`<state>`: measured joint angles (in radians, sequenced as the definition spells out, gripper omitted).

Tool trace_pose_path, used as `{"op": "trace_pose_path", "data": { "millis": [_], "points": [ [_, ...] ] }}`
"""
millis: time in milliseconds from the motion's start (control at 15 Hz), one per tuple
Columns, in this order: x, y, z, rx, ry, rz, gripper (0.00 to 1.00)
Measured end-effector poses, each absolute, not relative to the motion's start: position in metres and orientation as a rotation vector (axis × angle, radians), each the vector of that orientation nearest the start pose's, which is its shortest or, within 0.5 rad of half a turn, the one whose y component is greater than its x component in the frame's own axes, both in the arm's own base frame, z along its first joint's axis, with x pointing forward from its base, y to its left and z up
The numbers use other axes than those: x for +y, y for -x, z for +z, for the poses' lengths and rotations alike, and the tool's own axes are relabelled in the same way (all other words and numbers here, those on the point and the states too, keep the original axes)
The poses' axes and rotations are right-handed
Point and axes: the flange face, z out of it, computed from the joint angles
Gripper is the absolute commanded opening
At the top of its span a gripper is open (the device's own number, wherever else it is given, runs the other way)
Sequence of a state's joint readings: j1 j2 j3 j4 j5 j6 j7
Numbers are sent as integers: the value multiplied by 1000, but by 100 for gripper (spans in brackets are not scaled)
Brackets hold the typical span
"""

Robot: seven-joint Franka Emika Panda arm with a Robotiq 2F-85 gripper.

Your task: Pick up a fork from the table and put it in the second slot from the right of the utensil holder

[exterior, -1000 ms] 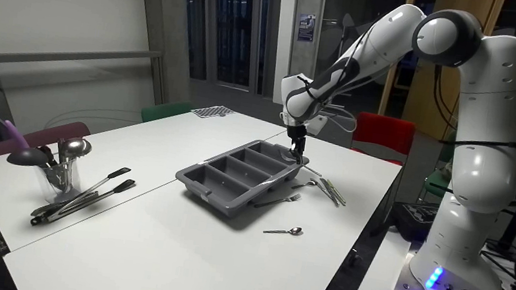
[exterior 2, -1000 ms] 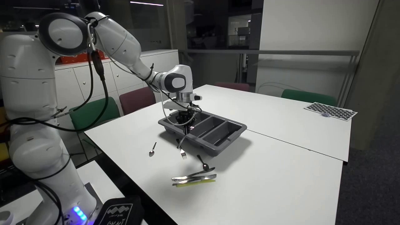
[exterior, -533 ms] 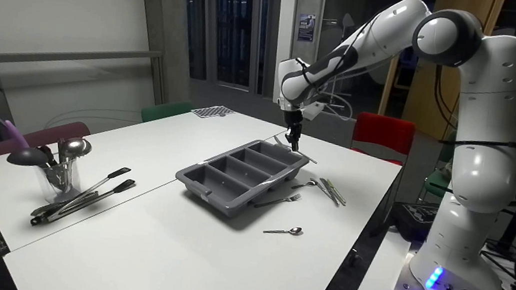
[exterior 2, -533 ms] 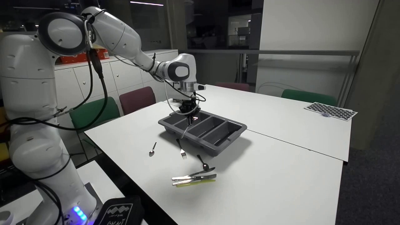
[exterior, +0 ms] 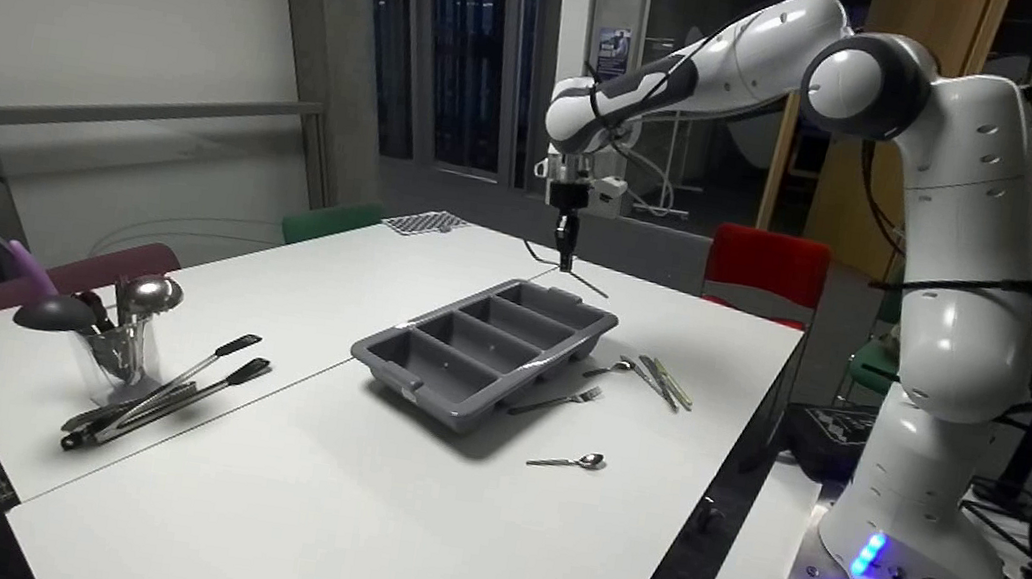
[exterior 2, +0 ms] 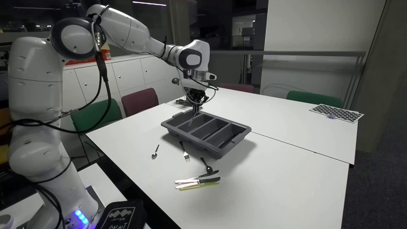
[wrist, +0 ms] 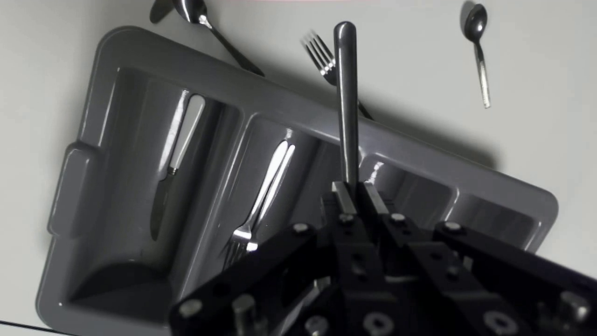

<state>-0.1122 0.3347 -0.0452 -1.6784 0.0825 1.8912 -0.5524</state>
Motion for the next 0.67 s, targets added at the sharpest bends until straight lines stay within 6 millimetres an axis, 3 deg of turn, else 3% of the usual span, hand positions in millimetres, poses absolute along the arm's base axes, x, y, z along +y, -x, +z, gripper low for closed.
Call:
{"op": "trace_pose_path", "data": {
  "millis": [333,667],
  "points": [
    [-103,-654,377,-537,2880,427,2],
    [-105,-685,366,-479,2898,459,2]
  ]
}}
